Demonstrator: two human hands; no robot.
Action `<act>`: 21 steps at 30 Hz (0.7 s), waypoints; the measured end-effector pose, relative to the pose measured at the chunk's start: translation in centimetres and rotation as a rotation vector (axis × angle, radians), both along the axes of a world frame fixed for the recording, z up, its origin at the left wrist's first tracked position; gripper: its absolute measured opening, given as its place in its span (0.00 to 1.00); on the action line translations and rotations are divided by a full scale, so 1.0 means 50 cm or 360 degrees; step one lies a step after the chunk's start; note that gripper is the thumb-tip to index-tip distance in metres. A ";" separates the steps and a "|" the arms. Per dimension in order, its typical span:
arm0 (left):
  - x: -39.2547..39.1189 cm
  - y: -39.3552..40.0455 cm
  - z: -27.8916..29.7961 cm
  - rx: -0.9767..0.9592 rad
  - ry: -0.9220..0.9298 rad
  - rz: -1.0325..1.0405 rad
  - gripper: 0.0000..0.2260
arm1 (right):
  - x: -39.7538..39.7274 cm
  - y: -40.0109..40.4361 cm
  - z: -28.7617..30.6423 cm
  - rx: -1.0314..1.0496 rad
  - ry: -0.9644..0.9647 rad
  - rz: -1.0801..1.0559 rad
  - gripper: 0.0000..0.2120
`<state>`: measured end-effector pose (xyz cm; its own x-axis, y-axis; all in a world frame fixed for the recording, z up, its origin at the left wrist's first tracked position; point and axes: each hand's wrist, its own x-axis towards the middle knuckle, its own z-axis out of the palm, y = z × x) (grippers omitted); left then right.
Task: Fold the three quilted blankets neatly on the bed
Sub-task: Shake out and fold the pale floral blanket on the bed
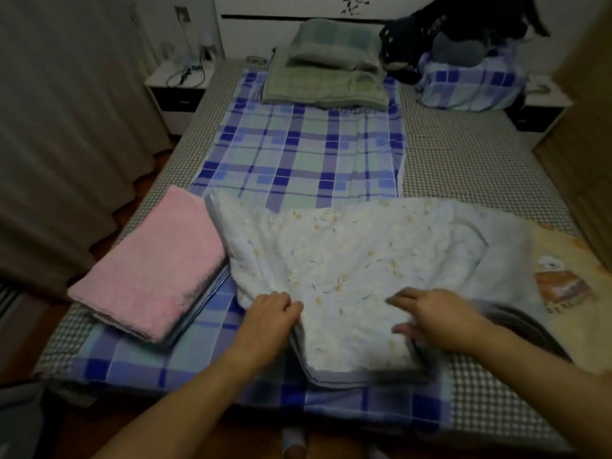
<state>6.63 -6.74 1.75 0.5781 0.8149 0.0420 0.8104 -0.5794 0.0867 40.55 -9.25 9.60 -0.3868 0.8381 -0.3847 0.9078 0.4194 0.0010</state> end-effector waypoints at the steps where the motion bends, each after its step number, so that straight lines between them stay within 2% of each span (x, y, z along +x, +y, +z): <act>1: 0.039 -0.010 0.016 0.0008 -0.0074 -0.0011 0.21 | -0.066 -0.003 -0.013 -0.0052 0.0091 0.0027 0.36; 3: 0.104 -0.028 0.041 -0.0084 -0.0341 0.0138 0.16 | -0.188 -0.016 -0.058 -0.0134 0.0321 -0.0145 0.40; 5: 0.132 -0.041 0.050 -0.0403 -0.0737 0.0424 0.12 | -0.266 -0.014 -0.109 -0.0094 0.0617 -0.0486 0.33; 7: 0.118 -0.055 0.035 -0.0701 -0.1191 0.0564 0.15 | -0.294 -0.013 -0.124 0.0002 0.0875 -0.0767 0.27; 9: 0.084 -0.072 0.021 -0.0992 -0.1721 0.0738 0.20 | -0.289 -0.015 -0.121 -0.0040 0.0984 -0.0871 0.27; 11: 0.063 -0.087 0.026 -0.1397 -0.2227 0.1387 0.18 | -0.278 -0.014 -0.111 -0.0157 0.0936 -0.0846 0.28; 13: 0.044 -0.098 0.015 -0.2013 -0.2377 0.2036 0.13 | -0.270 -0.008 -0.099 -0.0120 0.1015 -0.0917 0.22; 14: 0.036 -0.102 0.011 -0.2351 -0.2430 0.2146 0.18 | -0.270 -0.006 -0.091 -0.0095 0.1079 -0.0997 0.20; 15: 0.030 -0.103 -0.002 -0.2576 -0.2543 0.2116 0.24 | -0.269 -0.003 -0.088 -0.0072 0.1138 -0.1081 0.21; 17: 0.020 -0.087 -0.027 -0.2640 -0.2878 0.1939 0.29 | -0.263 -0.005 -0.089 -0.0039 0.1188 -0.1182 0.22; 20: 0.014 -0.045 -0.005 -0.2587 -0.3244 0.1654 0.22 | -0.244 -0.012 -0.085 -0.0068 0.1105 -0.1196 0.09; 21: 0.013 -0.033 0.008 -0.2570 -0.3283 0.1556 0.20 | -0.238 -0.015 -0.083 -0.0066 0.1063 -0.1181 0.09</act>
<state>7.28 -8.37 2.17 0.3805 0.6278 -0.6790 -0.7041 0.6727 0.2274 28.64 -9.97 5.45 0.0812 0.9460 -0.3140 0.7492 -0.2657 -0.6067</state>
